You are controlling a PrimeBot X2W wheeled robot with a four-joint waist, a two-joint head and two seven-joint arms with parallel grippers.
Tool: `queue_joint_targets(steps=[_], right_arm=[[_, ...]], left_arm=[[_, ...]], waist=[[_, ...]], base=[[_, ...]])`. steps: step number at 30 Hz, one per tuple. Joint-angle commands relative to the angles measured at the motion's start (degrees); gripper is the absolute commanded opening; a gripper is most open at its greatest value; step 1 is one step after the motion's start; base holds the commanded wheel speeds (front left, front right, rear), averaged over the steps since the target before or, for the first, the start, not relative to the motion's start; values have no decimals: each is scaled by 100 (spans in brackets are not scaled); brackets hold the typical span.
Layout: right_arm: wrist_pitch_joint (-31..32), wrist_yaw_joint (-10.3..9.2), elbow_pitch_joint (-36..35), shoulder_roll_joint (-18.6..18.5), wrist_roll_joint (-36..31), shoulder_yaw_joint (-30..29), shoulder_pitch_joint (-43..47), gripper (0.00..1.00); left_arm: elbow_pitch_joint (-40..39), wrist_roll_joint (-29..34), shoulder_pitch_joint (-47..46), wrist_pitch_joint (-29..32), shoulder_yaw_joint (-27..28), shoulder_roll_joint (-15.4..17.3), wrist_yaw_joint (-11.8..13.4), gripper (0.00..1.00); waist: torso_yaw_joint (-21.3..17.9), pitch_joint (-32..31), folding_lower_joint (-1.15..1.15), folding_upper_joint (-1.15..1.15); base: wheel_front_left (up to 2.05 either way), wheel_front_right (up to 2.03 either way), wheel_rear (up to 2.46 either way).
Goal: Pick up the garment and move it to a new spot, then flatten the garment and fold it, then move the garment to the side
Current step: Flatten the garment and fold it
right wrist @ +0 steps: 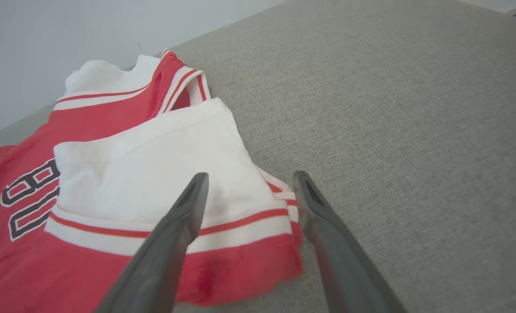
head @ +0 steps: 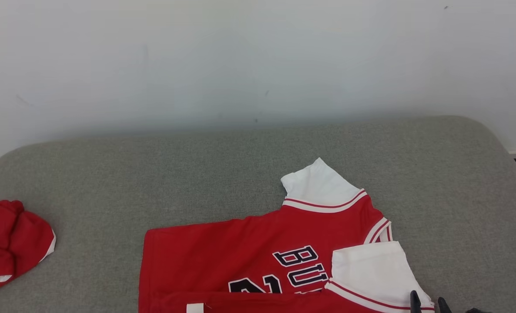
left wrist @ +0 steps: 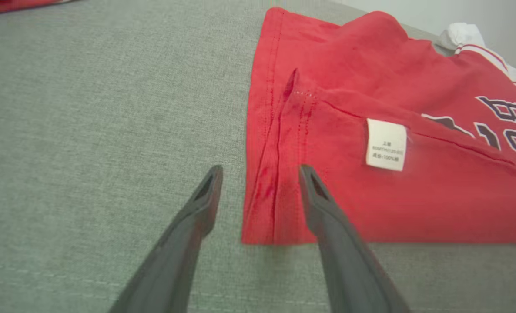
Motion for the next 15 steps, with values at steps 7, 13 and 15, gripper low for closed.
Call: queue_joint_targets(steps=[7,13,15], right_arm=[[-1,-15,-409,26,-285,-215,-231,100],[0,-15,-874,86,-794,-142,-411,100],[0,-15,-978,94,-970,-70,-532,100]], left_arm=[[-233,261,-309,-18,89,9,44,100],[-386,586,-624,-18,89,9,39,100],[-375,704,-811,-18,94,9,3,100]], waist=[[65,246,0,0],[99,413,0,0],[119,501,0,0]], base=[[0,0,0],[0,0,0],[0,0,0]])
